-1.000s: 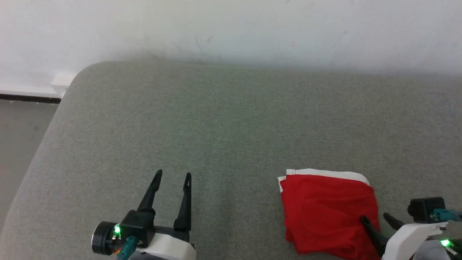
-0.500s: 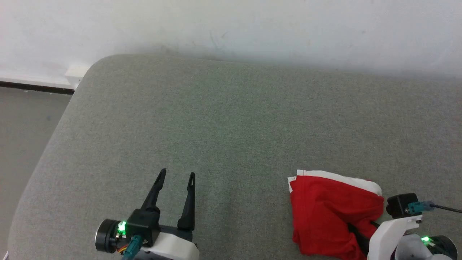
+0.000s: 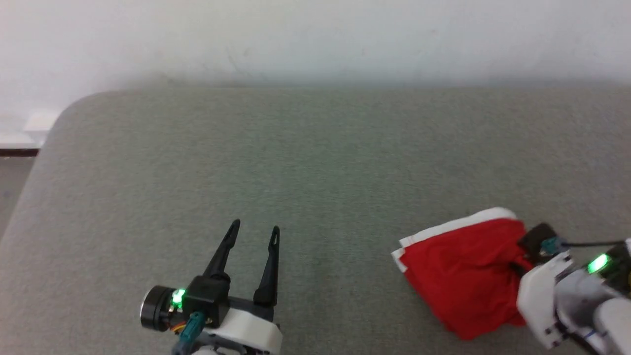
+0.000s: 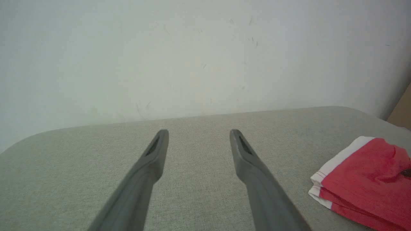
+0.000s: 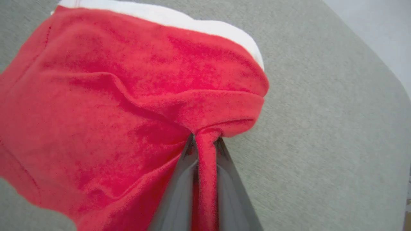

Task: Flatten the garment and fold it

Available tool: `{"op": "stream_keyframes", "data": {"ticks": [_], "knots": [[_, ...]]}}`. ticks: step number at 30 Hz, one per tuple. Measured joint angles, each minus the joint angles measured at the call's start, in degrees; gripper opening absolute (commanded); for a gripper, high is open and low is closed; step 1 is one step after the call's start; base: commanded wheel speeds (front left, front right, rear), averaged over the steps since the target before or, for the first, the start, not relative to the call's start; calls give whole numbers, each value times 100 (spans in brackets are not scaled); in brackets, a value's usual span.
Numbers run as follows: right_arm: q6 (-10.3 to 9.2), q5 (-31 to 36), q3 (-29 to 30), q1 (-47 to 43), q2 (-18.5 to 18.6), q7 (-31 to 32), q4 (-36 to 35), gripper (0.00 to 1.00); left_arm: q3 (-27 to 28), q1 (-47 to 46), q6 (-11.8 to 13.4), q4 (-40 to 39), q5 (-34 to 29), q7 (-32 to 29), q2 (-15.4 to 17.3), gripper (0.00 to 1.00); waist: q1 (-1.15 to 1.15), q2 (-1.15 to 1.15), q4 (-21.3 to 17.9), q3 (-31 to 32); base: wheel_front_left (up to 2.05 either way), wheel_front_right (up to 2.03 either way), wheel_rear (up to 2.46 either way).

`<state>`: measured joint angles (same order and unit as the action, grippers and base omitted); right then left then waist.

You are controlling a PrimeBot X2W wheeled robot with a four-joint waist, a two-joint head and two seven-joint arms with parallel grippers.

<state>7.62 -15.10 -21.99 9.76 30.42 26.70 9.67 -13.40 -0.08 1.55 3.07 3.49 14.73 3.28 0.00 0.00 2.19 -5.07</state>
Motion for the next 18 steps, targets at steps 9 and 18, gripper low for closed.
{"op": "stream_keyframes", "data": {"ticks": [9, 18], "knots": [[0, 193, 10, 777, 1724, -305, 123, 0, -193, -715, -1, -44, -85, 1, -15, 100, 0, 0, -630, -564, 0, 0, 0], [0, 410, 1043, 1222, 2075, -1284, 1619, 0, -304, -1392, -103, -212, -219, 1, -4, 100, 2, 0, -882, -1553, 0, 0, 0]]}}
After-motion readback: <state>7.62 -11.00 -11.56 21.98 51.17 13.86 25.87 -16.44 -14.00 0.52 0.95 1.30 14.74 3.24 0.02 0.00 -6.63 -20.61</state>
